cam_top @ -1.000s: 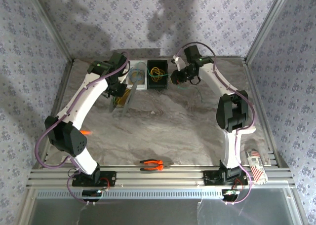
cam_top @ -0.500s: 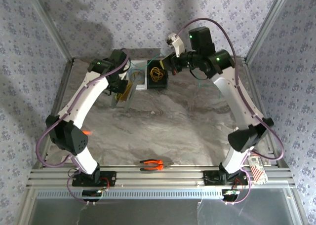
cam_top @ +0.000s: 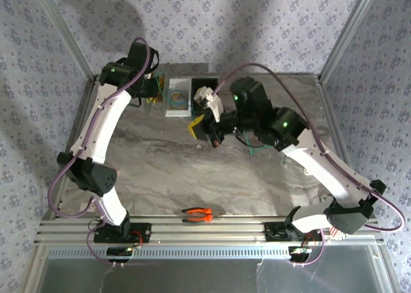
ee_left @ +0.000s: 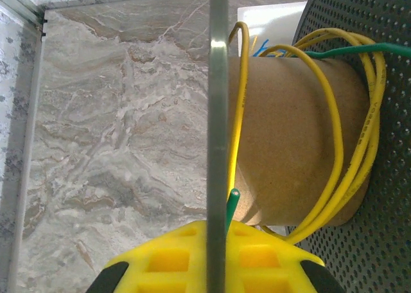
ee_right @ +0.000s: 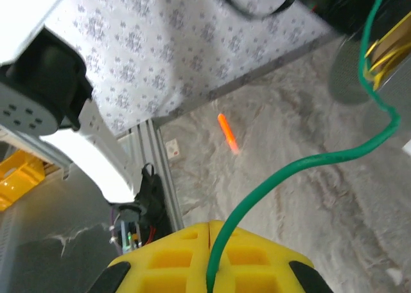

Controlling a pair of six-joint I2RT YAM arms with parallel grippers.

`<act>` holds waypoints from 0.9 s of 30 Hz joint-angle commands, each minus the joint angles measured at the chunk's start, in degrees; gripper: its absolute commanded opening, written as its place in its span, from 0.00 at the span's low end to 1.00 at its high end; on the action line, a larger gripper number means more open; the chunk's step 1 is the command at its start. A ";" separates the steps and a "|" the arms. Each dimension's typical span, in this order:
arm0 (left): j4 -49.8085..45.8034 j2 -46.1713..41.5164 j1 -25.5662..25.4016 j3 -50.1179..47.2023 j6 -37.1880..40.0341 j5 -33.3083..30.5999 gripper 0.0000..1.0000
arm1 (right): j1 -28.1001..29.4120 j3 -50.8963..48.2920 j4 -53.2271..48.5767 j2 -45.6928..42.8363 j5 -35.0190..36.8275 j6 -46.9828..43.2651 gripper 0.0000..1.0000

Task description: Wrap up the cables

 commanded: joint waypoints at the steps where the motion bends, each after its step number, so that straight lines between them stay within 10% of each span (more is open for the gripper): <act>1: 7.27 1.39 1.91 3.80 -4.39 0.21 0.00 | 3.25 -5.13 7.02 -3.15 0.49 4.89 0.00; 15: 17.29 2.89 6.45 10.28 -5.44 20.37 0.00 | 6.17 -23.54 20.75 4.38 -1.90 13.54 0.00; 27: 16.56 -10.02 12.00 -1.84 1.69 46.70 0.00 | -15.35 -29.00 21.26 13.37 -8.73 9.81 0.00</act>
